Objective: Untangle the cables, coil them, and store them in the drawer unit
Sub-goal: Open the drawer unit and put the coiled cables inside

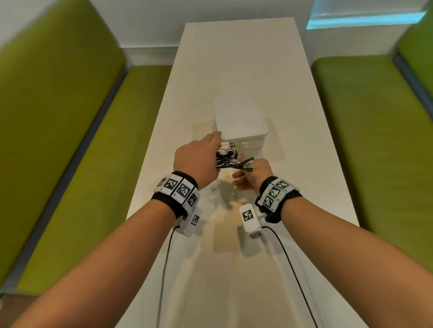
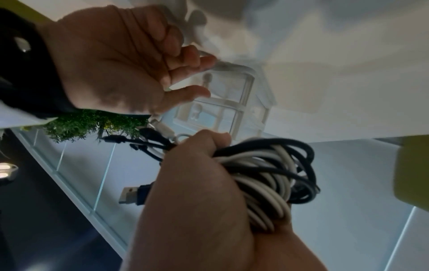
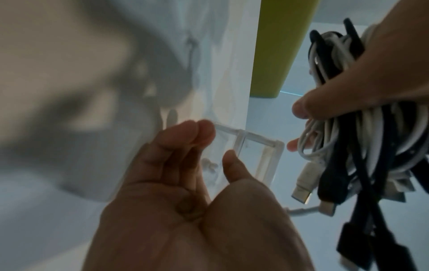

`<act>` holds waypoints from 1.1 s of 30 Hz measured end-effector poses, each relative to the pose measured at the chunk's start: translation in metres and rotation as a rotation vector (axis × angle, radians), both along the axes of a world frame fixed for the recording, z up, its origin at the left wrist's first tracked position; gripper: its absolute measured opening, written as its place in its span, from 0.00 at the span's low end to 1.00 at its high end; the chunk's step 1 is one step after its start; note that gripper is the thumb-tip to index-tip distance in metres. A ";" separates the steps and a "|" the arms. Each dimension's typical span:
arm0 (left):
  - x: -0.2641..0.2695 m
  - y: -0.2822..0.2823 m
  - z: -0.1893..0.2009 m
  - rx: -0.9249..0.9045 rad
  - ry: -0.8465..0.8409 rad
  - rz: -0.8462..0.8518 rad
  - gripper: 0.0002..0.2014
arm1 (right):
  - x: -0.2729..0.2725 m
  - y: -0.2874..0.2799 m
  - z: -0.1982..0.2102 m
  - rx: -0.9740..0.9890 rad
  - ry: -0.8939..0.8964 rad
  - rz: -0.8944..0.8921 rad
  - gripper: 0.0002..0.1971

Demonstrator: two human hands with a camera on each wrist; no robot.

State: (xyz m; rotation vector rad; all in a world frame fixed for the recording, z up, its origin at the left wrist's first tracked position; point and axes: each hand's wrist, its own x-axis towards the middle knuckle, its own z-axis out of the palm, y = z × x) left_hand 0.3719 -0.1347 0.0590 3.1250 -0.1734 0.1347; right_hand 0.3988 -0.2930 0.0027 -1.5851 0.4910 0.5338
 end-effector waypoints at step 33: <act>0.033 -0.016 0.020 0.076 0.071 -0.023 0.12 | -0.100 -0.018 -0.006 0.075 0.068 0.027 0.13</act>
